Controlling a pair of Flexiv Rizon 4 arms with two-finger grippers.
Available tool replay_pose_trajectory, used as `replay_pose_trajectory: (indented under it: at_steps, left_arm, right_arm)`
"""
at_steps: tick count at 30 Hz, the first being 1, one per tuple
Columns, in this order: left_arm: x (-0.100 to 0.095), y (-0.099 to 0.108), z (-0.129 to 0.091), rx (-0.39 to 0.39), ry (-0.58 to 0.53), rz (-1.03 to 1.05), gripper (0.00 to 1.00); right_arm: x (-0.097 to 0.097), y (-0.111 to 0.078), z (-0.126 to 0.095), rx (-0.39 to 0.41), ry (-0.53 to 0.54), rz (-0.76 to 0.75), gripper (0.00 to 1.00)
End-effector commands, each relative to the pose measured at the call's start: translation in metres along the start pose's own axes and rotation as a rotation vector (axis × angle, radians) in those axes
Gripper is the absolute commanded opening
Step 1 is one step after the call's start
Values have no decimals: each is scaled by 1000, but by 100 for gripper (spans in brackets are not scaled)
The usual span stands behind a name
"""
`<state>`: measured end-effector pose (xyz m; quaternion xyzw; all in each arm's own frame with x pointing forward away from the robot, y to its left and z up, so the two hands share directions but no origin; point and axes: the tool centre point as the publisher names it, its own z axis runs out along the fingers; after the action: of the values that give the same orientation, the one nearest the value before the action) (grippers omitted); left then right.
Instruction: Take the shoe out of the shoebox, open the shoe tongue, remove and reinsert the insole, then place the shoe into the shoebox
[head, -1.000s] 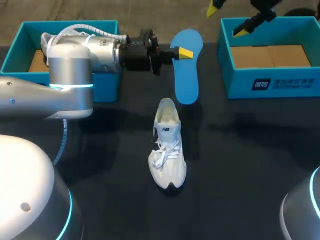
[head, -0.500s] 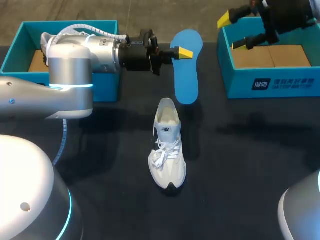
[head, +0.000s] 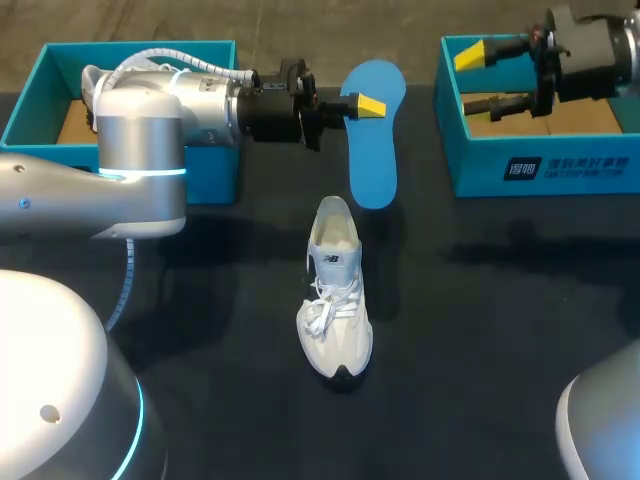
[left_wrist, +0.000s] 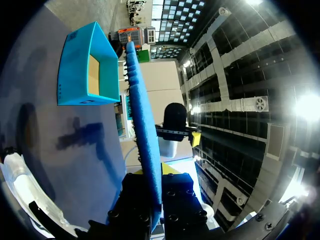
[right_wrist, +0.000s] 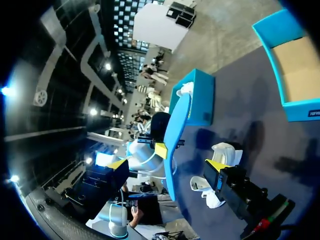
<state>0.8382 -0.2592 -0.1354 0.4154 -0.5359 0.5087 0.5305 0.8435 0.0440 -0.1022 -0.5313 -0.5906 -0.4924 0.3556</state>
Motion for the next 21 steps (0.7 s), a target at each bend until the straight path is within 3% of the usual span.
replay_pose_trajectory:
  at_steps: [1, 14, 21]
  left_arm:
    - [0, 0, 0, -1, -2, -1, 0]
    - [0, 0, 0, -1, -2, -1, 0]
    - [-2, 1, -8, -32, -184, 447, 0]
  right_arm:
    - [-5, -4, -1, -11, 17, 4, 100]
    - [-13, -9, -2, -24, -3, 30, 100]
    - [-13, -9, -2, -24, -3, 30, 100]
